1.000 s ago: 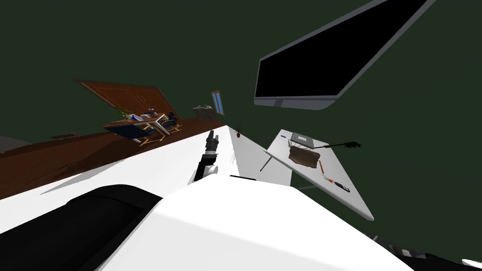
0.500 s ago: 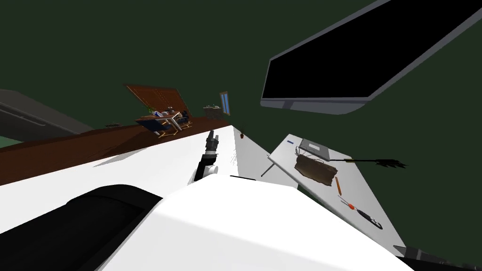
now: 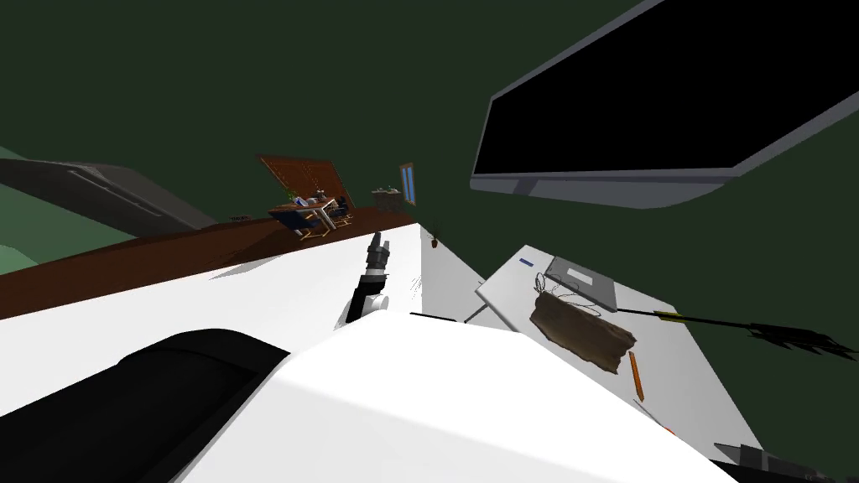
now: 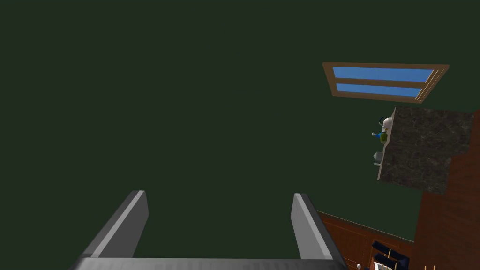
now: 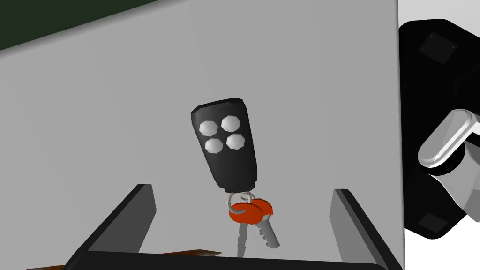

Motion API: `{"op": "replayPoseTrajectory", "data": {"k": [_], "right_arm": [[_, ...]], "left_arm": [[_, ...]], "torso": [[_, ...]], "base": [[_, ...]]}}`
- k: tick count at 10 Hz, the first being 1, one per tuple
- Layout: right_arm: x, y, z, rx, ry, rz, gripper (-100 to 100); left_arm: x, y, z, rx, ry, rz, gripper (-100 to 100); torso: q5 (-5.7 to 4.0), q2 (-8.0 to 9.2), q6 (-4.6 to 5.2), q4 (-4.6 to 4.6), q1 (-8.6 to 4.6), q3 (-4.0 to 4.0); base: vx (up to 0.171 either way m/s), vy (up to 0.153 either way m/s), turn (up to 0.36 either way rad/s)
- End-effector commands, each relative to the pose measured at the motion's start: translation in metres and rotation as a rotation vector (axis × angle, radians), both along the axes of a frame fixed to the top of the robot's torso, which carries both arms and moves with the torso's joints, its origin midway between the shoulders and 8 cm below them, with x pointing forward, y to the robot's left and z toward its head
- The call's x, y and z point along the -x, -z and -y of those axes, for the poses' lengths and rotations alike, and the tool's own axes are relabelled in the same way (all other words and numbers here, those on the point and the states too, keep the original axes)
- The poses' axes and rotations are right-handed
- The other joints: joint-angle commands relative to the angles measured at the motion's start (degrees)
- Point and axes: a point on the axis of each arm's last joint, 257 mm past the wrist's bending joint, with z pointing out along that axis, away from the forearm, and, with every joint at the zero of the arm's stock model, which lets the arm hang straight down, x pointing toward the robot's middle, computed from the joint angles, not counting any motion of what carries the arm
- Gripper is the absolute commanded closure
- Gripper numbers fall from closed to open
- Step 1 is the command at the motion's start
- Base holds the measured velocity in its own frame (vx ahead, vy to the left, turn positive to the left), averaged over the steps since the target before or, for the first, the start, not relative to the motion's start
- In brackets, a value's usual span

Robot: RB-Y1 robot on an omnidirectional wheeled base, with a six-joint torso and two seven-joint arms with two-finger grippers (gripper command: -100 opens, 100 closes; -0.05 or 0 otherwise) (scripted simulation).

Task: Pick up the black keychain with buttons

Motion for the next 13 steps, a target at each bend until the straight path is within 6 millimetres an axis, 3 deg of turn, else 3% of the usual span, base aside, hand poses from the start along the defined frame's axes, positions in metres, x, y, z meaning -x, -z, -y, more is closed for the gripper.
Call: {"op": "replayPoseTrajectory", "data": {"k": [1,2,8,9,13], "right_arm": [[0.0,0.0,0.0,0.0,0.0,0.0,0],[0.004,0.005,0.0,0.001,0.037,0.002,-100],[0.019,0.021,-0.001,0.002,0.163,0.006,-100],[0.019,0.022,0.0,0.002,0.169,0.007,100],[0.019,0.022,0.0,0.003,0.167,0.006,100]], "left_arm": [[0.0,0.0,0.0,0.0,0.0,0.0,0],[0.0,0.0,0.0,0.0,0.0,0.0,0],[0.0,0.0,0.0,0.0,0.0,0.0,0],[0.0,0.0,0.0,0.0,0.0,0.0,0],[0.0,0.0,0.0,0.0,0.0,0.0,0]], "torso": [[0.0,0.0,0.0,0.0,0.0,0.0],[0.07,0.17,0.01,0.05,0.23,0.11],[0.13,1.02,0.0,0.25,0.44,0.61],[0.12,0.73,0.09,0.2,0.36,0.46],[0.08,0.34,0.09,0.1,0.28,0.22]], "base": [[0.01,-0.015,-0.002],[-0.068,-0.002,0.216],[-0.178,0.007,0.279],[-0.014,0.003,-0.017],[-0.002,0.0,0.002]]}}
